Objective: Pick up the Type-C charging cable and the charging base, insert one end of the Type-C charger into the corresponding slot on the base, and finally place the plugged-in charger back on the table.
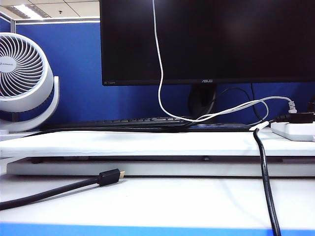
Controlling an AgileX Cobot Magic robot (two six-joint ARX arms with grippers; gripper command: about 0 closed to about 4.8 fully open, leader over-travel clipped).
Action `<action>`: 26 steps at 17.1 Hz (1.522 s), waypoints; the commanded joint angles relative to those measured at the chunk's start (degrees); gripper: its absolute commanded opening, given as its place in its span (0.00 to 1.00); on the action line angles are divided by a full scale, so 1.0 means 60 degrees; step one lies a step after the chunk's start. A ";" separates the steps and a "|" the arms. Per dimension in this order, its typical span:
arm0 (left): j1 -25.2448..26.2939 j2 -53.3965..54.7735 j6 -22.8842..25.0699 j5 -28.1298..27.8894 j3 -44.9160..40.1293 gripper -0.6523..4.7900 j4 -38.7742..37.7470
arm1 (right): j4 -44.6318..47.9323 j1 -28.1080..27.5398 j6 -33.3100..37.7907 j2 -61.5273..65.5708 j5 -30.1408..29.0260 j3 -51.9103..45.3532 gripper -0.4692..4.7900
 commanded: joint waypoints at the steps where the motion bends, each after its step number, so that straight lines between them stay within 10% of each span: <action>1: -0.0586 0.0630 0.1279 -0.1381 0.0044 0.39 -0.0288 | 0.0157 0.0015 0.0448 -0.0036 0.0565 0.0036 0.41; 9: -0.1501 0.2820 0.4360 -0.4255 0.0040 0.39 -0.0302 | 0.0153 0.0022 0.0754 -0.0033 0.0601 0.0036 0.41; 26: -0.1628 0.5016 0.5938 -0.4339 0.0044 0.41 0.0827 | 0.0080 0.0022 0.0758 0.0098 0.0565 0.0033 0.41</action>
